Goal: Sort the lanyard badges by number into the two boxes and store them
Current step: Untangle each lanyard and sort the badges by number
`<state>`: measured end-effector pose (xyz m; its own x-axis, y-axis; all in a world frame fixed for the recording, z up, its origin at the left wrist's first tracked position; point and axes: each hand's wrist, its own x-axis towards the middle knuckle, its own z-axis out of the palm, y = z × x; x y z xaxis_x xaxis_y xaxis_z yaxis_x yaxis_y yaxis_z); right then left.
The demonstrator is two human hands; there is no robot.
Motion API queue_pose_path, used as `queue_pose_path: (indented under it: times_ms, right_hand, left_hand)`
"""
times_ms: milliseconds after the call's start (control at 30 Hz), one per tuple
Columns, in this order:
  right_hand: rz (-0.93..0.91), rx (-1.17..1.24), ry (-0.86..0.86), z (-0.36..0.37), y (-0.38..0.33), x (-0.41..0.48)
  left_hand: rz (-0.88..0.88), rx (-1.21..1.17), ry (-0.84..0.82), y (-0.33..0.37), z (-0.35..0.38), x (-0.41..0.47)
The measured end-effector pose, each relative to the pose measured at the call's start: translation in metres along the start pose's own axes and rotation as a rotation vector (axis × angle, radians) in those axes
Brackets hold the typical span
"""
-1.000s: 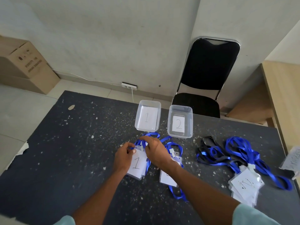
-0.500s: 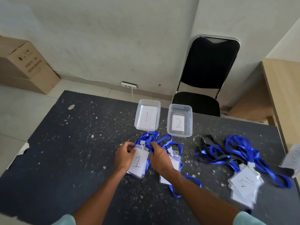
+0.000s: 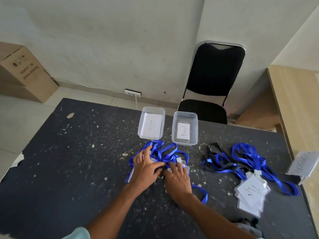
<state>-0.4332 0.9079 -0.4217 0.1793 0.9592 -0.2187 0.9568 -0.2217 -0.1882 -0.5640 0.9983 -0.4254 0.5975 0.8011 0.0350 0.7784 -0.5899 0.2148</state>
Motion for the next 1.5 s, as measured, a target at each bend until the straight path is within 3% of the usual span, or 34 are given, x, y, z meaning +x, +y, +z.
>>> queue_pose_path:
  times_ms: [67,200,400,667,800,967,1167,1367,1500]
  right_hand:
    - [-0.002,-0.033,0.000,0.000,0.006,-0.003]
    - [0.057,-0.017,-0.041,-0.007,0.019,-0.004]
    - [0.012,-0.004,-0.074,-0.012,0.034,-0.005]
    - [0.023,0.125,0.071,-0.025,0.048,-0.017]
    - [0.130,0.169,0.168,-0.034,0.087,-0.039]
    - [0.408,0.216,0.249,-0.038,0.155,-0.079]
    - [0.800,0.357,0.210,-0.035,0.216,-0.123]
    - [0.791,0.605,0.130,-0.031,0.237,-0.137]
    - [0.717,0.583,0.163,-0.027,0.234,-0.141]
  left_hand:
    - [0.009,0.091,-0.016,0.009,0.008,0.003]
    - [-0.139,0.138,-0.093,0.011,0.015,0.009]
    - [-0.204,0.078,-0.158,0.013,0.018,0.011]
    - [-0.135,0.029,-0.019,0.050,0.011,0.015]
    - [-0.010,-0.058,-0.052,0.103,0.006,0.021]
    - [0.213,-0.302,-0.145,0.178,0.020,0.024]
    - [0.152,-0.496,-0.429,0.262,0.043,0.024]
    - [0.050,-0.498,-0.485,0.295,0.056,0.025]
    - [-0.008,-0.549,-0.465,0.301,0.057,0.026]
